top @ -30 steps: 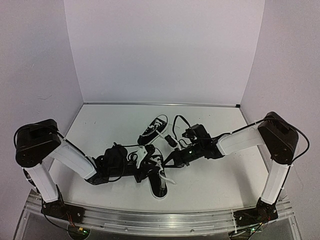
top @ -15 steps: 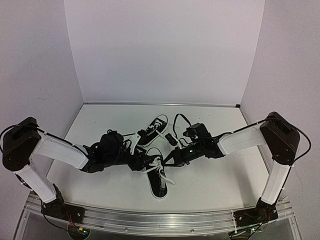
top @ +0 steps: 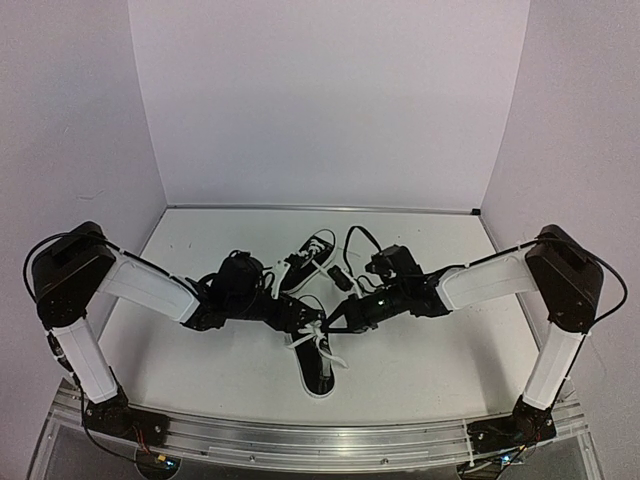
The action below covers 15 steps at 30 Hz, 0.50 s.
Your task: Tie the shoes
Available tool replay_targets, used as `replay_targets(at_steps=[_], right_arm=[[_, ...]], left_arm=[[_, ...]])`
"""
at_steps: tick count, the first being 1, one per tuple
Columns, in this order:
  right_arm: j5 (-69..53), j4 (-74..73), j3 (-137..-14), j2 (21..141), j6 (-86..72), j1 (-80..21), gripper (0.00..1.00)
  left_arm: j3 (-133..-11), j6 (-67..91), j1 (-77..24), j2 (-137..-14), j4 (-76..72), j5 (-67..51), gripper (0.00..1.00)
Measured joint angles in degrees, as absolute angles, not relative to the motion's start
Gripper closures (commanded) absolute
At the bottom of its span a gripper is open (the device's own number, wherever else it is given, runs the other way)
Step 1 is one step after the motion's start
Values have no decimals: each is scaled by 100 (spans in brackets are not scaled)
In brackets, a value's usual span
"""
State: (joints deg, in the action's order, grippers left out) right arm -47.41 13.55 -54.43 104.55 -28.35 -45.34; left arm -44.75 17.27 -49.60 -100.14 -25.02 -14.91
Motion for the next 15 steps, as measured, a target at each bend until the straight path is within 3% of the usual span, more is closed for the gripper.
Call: replay_targets(at_steps=[11, 15], right_arm=[[-4578, 1236, -5443, 10420, -2798, -4543, 100], [-4470, 1208, -5443, 10371, -2792, -4543, 100]], left_arm=[[-4191, 1481, -4943, -9926, -2599, -2217, 49], [-4187, 965, -4939, -9724, -2311, -2555, 46]])
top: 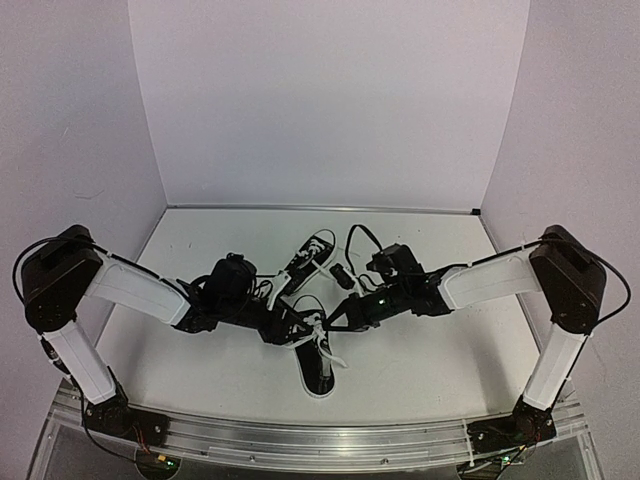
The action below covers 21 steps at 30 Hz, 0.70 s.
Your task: Tie the shoes
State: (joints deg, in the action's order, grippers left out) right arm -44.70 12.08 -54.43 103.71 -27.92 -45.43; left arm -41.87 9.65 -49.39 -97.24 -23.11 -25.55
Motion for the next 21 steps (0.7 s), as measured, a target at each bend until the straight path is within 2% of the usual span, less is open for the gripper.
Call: replay_targets(at_steps=[12, 21], right_arm=[[-4377, 1192, -5443, 10346, -2792, -4543, 100], [-4352, 1192, -5443, 10346, -2794, -4543, 100]], left_arm=[[-4252, -617, -4939, -9415, -1452, -2786, 39], [-4739, -1292, -4939, -9698, -1131, -2784, 41]])
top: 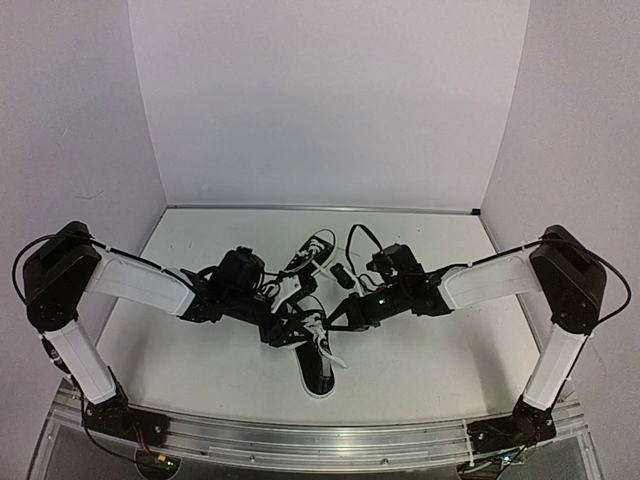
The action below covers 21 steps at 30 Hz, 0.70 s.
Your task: Tie the shoes
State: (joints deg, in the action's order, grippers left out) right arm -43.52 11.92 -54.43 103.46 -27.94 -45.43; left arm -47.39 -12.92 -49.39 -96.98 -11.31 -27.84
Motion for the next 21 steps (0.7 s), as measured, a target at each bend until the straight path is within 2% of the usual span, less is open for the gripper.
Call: replay_targets(at_steps=[2, 8, 11, 15, 21], right_arm=[[-4348, 1192, -5443, 10346, -2794, -4543, 100], [-4313, 1192, -5443, 10346, -2797, -4543, 100], [-4288, 1192, -5443, 10346, -2801, -4543, 100], [-4245, 1192, -5443, 10346, -2812, -4543, 100], [-4093, 1193, -5407, 10318, -2814, -4527, 100]], left_arm=[[-4755, -1369, -4939, -9748, -1074, -2754, 45], [-4803, -1533, -4939, -9905, -890, -2666, 79], [-4803, -1637, -4939, -9918, -860, -2633, 91], [-4803, -1653, -4939, -9918, -770, -2576, 99], [-4788, -1668, -4939, -9899, -646, -2450, 100]])
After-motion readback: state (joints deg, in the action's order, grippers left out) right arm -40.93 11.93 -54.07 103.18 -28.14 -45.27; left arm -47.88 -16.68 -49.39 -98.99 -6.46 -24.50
